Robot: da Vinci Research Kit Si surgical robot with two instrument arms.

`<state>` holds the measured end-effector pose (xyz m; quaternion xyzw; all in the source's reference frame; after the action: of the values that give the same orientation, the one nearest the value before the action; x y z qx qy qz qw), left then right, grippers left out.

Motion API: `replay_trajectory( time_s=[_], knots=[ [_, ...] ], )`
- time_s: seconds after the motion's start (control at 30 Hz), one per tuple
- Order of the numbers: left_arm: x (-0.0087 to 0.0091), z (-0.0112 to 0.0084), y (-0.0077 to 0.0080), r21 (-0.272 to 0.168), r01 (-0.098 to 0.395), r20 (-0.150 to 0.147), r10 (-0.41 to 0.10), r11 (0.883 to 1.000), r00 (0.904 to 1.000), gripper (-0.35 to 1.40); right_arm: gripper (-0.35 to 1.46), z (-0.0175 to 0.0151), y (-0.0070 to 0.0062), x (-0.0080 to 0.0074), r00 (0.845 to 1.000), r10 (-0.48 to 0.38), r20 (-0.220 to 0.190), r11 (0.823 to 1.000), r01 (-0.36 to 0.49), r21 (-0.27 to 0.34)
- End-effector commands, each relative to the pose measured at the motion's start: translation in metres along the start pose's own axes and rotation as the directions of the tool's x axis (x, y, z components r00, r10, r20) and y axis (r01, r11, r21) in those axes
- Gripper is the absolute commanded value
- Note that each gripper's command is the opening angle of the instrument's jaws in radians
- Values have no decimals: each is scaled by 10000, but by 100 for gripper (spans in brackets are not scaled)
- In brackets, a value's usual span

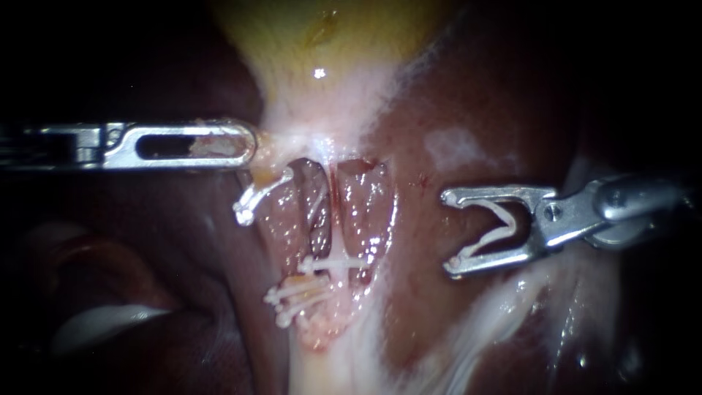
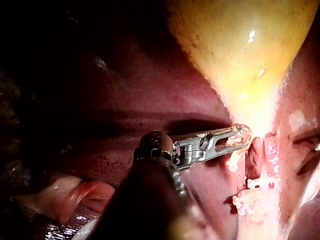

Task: Clipping second clip right tube

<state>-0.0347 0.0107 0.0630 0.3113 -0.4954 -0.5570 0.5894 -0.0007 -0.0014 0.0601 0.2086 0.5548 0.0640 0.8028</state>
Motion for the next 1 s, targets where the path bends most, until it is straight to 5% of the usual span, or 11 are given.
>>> replay_trajectory(
  time_s=[0.03,0.47,1.0],
  knots=[
    [0,0,0,-4,-2,3,2,10000,10000,-35,48,3,0,-1,9997,225,-19,9997,-225,-36],
    [3,-1,-7,-47,5,37,-4,10000,10000,-35,48,73,10,-21,9653,2607,-170,9641,-2612,-475],
    [7,-1,-19,-15,18,53,-17,10000,10000,-35,48,136,34,-64,9245,3799,-314,9237,-3810,-409]
  ],
)
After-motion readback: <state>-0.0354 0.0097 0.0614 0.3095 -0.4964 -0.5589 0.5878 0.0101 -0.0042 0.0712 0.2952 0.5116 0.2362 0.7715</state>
